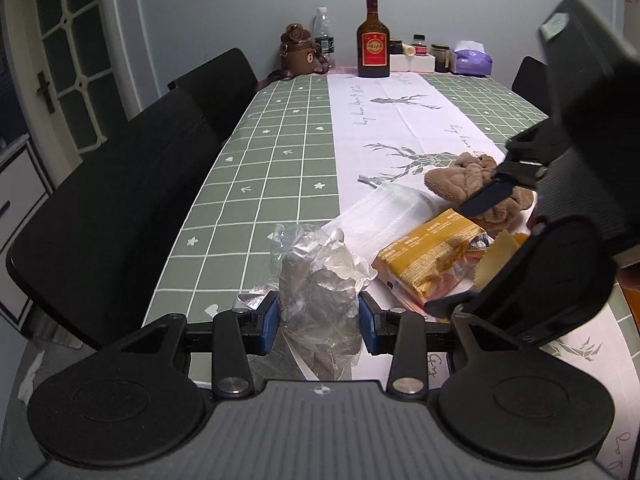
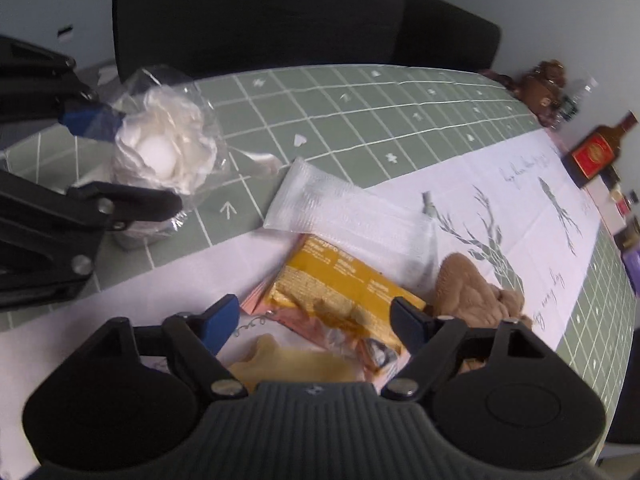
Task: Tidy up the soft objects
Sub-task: 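Grasp the orange snack packet with the right tool, then carry the clear bag and orange packet with both tools into the orange box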
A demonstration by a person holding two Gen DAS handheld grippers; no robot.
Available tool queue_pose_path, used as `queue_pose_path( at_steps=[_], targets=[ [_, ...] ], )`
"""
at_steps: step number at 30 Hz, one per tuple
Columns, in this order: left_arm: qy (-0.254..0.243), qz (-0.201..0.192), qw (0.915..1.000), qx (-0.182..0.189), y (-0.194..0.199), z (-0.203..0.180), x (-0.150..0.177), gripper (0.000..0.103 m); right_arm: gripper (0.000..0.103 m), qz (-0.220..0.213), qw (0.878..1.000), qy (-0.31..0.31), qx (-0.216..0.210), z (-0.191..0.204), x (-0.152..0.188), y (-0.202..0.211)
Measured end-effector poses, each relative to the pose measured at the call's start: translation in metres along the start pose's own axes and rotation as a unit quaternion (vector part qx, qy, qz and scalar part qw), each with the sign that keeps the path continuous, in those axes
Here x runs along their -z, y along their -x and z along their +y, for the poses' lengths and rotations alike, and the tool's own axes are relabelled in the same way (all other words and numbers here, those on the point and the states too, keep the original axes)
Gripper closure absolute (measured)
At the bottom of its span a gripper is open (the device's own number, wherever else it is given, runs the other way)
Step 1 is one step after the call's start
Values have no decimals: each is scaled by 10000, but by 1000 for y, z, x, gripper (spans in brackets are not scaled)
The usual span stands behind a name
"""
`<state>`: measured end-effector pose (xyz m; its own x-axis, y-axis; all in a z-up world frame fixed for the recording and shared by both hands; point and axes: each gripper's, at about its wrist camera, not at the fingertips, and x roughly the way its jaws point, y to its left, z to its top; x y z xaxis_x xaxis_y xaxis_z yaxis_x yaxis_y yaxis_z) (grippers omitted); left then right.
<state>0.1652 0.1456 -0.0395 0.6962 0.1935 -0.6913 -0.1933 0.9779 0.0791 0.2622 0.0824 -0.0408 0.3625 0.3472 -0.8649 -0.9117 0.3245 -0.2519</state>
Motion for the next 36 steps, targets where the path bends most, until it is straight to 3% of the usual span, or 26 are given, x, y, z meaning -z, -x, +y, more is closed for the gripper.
queue_pose_path(
  at_steps=[8, 13, 22, 24, 28, 36],
  targets=[
    [159, 86, 9998, -22, -7, 0, 2, 57, 15, 462, 9981, 324, -246, -1, -12, -34],
    [179, 68, 9998, 5, -5, 0, 2, 57, 11, 763, 9959, 483, -101, 1, -13, -51],
    [172, 71, 9998, -18, -2, -1, 3, 57, 48, 769, 9962, 361, 182, -5, -14, -50],
    [151, 72, 9999, -44, -3, -2, 2, 57, 69, 755, 9955, 426, 376, -4, -13, -48],
    [141, 62, 9999, -63, -2, -4, 2, 57, 79, 652, 9973, 222, 269, -10, -14, -36],
    [157, -52, 9997, -163, 9, -5, -1, 57, 102, 283, 9978, 164, 576, -5, -16, -12]
  ],
)
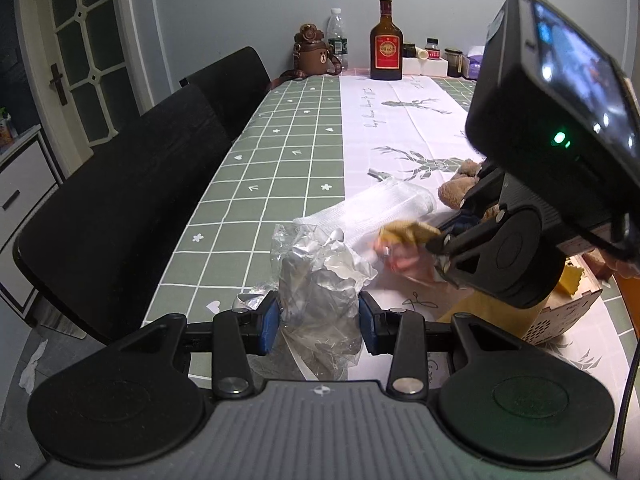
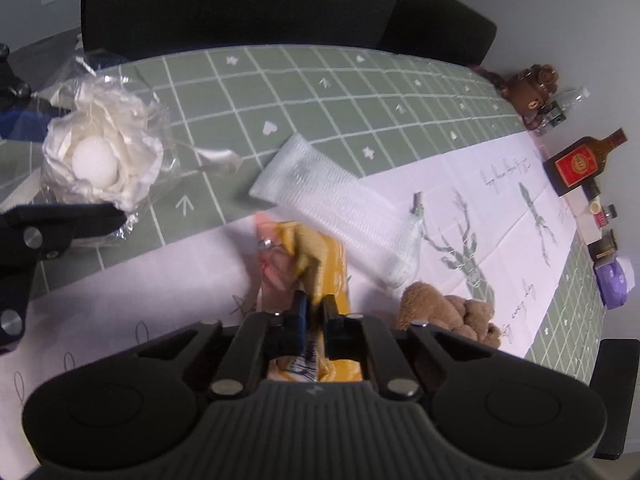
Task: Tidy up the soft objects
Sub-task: 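Carry the clear bag and orange packet with both tools into the orange box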
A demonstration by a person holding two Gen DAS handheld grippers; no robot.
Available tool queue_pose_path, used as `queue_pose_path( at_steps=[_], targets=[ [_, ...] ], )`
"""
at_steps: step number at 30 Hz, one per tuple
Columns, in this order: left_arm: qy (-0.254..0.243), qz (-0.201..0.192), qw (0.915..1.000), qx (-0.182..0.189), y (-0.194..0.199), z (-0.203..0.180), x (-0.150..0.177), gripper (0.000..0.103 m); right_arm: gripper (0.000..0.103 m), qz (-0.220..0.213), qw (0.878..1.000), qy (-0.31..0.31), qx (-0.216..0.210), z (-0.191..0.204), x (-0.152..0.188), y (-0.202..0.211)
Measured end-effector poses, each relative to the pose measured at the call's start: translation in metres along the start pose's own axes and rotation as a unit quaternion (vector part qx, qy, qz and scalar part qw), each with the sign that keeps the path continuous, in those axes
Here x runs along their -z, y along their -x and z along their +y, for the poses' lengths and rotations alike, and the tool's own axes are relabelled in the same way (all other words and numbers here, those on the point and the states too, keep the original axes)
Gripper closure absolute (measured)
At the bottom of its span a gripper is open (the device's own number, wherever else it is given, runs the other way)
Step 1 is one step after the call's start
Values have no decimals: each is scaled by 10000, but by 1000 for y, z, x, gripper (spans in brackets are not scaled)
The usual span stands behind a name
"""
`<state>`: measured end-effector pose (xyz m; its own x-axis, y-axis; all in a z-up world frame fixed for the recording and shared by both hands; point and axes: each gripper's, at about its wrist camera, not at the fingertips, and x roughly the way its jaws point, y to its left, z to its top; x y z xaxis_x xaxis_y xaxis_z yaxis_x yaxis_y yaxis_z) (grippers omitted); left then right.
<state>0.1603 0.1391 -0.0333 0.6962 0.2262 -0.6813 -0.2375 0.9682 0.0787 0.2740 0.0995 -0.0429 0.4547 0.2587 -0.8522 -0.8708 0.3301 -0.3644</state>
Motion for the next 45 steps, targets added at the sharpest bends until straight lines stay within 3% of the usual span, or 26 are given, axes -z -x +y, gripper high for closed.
queue_pose_path(
  at_steps=[10, 19, 27, 36, 45],
  targets=[
    [81, -201, 9997, -71, 23, 2, -4, 57, 103, -568, 9982, -82, 165, 6, -5, 45],
    [135, -571, 9983, -69, 59, 4, -10, 57, 103, -1259, 9905, -423, 351, 1, -4, 109],
    [133, -1047, 9942, 207, 103, -3, -10, 57, 103, -1816, 9773, -949, 535, 8, 33, 176],
    [149, -1303, 9871, 915, 139, -28, 8, 57, 103, -2359, 9495, -1879, 871, 32, 120, 237],
    [-73, -1362, 9685, 2085, 162, -84, 12, 57, 103, -1922, 9442, -2319, 1331, 23, 188, 268]
  ],
)
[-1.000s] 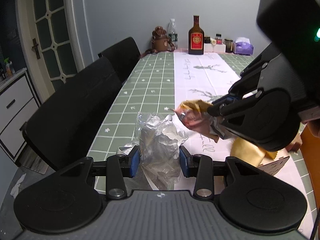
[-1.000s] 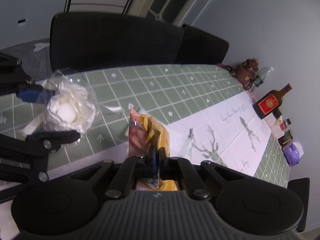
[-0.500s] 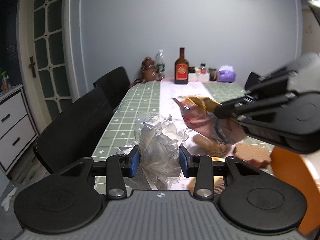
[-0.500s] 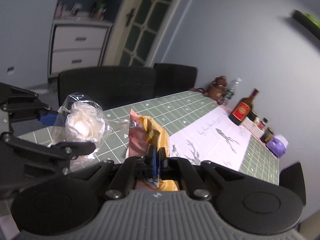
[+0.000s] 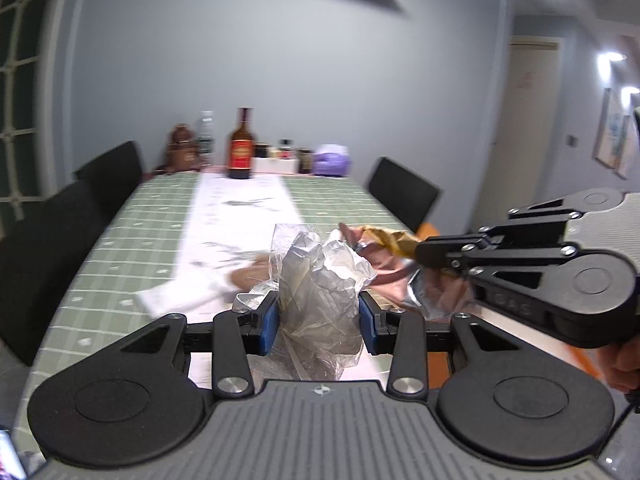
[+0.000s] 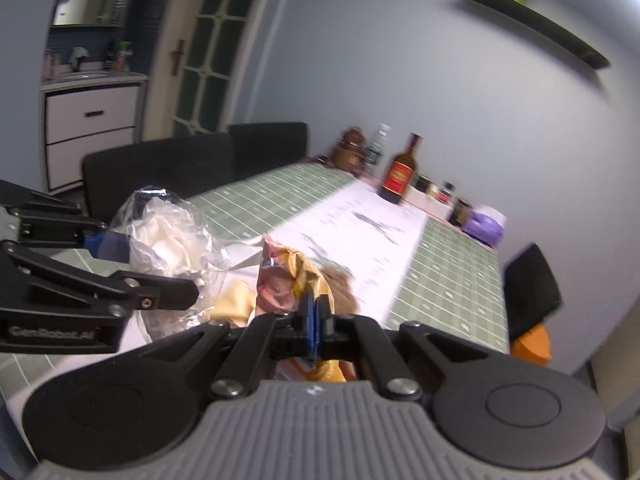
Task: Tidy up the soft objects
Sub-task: 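Carry the clear bag and orange packet with both tools into the orange box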
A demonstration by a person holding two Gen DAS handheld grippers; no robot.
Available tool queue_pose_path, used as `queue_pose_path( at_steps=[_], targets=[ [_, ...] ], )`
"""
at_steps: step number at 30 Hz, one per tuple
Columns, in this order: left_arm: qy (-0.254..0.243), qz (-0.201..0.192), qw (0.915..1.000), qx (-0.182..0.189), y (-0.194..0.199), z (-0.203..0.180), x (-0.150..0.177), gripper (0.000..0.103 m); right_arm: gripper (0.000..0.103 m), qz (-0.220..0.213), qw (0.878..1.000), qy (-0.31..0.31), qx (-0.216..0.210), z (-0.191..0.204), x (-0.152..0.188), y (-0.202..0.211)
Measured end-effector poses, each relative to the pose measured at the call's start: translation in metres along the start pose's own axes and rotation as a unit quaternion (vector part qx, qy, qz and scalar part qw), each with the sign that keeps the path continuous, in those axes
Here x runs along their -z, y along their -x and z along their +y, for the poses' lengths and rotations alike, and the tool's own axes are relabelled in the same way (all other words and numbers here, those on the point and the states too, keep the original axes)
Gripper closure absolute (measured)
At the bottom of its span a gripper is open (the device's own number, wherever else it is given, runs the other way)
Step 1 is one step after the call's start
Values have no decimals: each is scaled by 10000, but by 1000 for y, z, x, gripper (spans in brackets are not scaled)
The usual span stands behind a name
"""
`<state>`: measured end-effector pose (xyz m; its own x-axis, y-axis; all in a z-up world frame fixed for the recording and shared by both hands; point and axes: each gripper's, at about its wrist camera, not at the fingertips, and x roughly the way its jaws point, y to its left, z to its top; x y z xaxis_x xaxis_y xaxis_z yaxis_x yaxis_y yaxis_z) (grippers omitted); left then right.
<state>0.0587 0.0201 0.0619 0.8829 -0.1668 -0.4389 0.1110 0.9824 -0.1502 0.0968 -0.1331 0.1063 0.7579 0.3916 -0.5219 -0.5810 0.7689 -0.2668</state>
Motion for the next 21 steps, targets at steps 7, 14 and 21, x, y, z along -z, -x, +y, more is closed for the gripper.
queue_pose_path(
  at_steps=[7, 14, 21],
  targets=[
    [101, 129, 9960, 874, -30, -43, -13, 57, 103, 273, 9964, -346, 723, -55, 29, 29],
    [128, 526, 9874, 1488, -81, -92, -21, 57, 103, 652, 9881, -745, 1177, -105, 61, 26],
    [-115, 1295, 9821, 1361, -139, -127, -9, 57, 103, 1299, 9788, -923, 1284, -139, 105, -15]
  ],
)
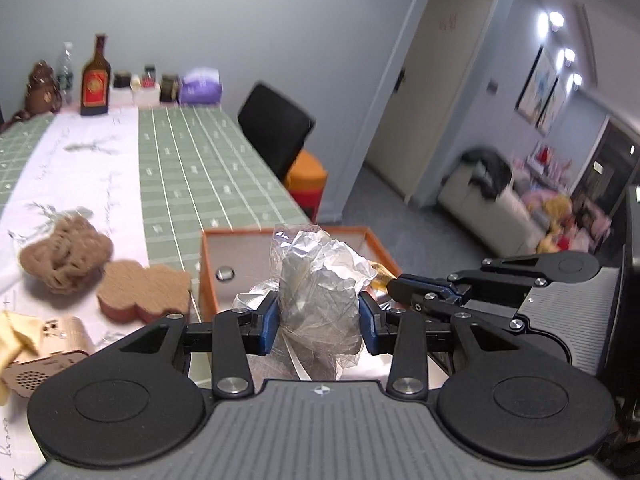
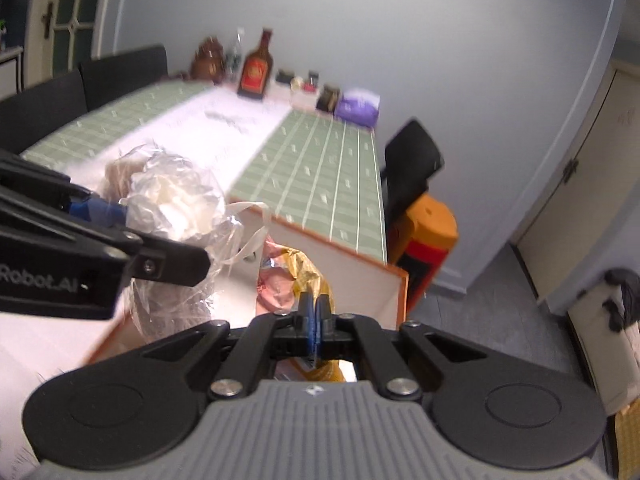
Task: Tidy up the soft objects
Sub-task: 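Carry the clear bag and orange packet with both tools into the orange box, then open both tools to drop the bag and packet inside the box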
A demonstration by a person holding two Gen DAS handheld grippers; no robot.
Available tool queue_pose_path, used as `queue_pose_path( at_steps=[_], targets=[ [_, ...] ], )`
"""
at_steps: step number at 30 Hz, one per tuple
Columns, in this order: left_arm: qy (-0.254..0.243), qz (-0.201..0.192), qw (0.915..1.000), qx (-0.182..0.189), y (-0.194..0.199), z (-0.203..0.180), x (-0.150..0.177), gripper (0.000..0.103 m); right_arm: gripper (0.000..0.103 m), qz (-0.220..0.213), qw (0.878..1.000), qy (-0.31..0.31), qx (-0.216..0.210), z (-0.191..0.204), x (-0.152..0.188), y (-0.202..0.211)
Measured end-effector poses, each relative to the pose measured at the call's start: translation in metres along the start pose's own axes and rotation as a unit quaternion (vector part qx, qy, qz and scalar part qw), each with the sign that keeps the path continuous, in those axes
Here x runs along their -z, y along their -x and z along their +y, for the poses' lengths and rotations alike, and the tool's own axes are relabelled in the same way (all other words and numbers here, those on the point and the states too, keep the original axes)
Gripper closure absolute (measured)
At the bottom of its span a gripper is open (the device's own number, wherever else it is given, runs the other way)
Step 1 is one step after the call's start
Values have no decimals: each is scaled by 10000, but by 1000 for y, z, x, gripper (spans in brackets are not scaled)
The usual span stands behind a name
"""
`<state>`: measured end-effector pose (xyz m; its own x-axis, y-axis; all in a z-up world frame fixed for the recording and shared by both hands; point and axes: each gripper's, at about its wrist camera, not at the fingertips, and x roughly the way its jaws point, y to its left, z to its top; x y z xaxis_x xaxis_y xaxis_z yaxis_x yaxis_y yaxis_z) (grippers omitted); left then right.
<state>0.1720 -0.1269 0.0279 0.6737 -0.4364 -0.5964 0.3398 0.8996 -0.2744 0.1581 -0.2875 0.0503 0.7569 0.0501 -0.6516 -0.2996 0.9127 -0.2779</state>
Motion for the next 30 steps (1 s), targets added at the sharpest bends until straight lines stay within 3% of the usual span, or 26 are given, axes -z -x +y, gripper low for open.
queue_pose_path(
  at_steps=[11, 21, 29, 30],
  targets=[
    [-378, 935, 9939, -452, -55, -13, 1, 56, 103, 681, 9971, 323, -40, 0, 14, -59],
    [-321, 1290, 9883, -753, -74, -7, 3, 54, 103, 1158, 9921, 414, -230, 3, 24, -85],
    [-328, 1330, 9884, -650, -78, -4, 12, 38, 101, 1267, 9901, 523, -300, 6, 33, -87],
    [-335, 1326, 9885, -651, -77, -5, 12, 38, 94, 1251, 9901, 564, -288, 6, 33, -86]
  ],
)
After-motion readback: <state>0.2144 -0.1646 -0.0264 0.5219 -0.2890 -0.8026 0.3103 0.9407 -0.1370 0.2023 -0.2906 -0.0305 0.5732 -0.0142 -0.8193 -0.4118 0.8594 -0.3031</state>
